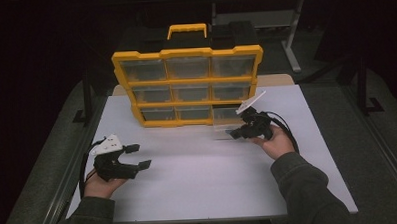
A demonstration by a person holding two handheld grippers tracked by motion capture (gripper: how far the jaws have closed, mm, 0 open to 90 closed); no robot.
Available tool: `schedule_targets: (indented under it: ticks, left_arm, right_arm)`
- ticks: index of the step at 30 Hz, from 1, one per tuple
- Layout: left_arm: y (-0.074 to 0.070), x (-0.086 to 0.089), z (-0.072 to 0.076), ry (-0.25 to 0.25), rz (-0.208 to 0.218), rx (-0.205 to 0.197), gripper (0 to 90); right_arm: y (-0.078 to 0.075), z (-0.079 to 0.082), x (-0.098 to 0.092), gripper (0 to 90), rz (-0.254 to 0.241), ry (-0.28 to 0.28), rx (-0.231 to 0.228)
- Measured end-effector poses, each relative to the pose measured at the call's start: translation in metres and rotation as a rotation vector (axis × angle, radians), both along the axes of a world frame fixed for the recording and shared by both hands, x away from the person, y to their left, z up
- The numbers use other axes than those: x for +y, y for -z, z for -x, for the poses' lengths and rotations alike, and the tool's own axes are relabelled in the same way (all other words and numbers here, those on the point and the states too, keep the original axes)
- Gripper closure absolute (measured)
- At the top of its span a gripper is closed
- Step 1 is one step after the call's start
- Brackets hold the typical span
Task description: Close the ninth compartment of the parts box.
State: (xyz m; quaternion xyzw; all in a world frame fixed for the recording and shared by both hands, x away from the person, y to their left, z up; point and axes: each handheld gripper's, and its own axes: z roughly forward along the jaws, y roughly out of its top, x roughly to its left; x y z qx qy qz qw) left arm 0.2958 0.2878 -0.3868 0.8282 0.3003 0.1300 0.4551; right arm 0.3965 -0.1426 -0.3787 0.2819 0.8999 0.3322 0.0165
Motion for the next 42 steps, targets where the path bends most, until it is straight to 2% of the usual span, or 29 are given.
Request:
schedule_targets:
  ticks: [18,19,26,30,31,35,37,38,42]
  left_arm:
    - [0.0,0.0,0.0,-0.001,0.0,0.001,24.8]
    - [0.0,0.0,0.0,-0.001,-0.001,0.001,24.8]
    - [0.001,0.0,-0.001,-0.002,0.001,-0.002,24.8]
    - [0.001,0.0,-0.001,0.005,-0.007,-0.004,24.8]
    - [0.001,0.0,-0.001,0.002,-0.004,-0.001,24.8]
    - [0.001,0.0,-0.001,0.0,-0.002,-0.001,24.8]
    - [0.001,0.0,-0.001,0.001,-0.002,-0.001,24.8]
    - [0.001,0.0,-0.001,0.001,-0.004,-0.001,24.8]
    - [0.001,0.001,-0.001,0.001,-0.005,0.001,24.8]
  right_arm:
    - [-0.005,-0.009,-0.001,88.6,0.0,0.02,0.006]
    - [-0.005,-0.01,-0.001,88.7,0.005,0.019,-0.004]
    - [-0.006,-0.013,-0.001,88.6,-0.006,0.026,0.007]
    - [-0.006,-0.017,0.0,88.6,0.004,0.026,0.0]
    - [-0.007,-0.017,0.0,88.7,-0.005,0.029,0.012]
    - [-0.007,-0.022,0.0,88.7,0.005,0.028,0.003]
    - [-0.008,-0.022,0.0,88.7,0.005,0.034,0.017]
    - [-0.008,-0.024,0.0,88.7,0.01,0.031,0.003]
    - [-0.009,-0.026,-0.001,88.7,0.009,0.039,0.002]
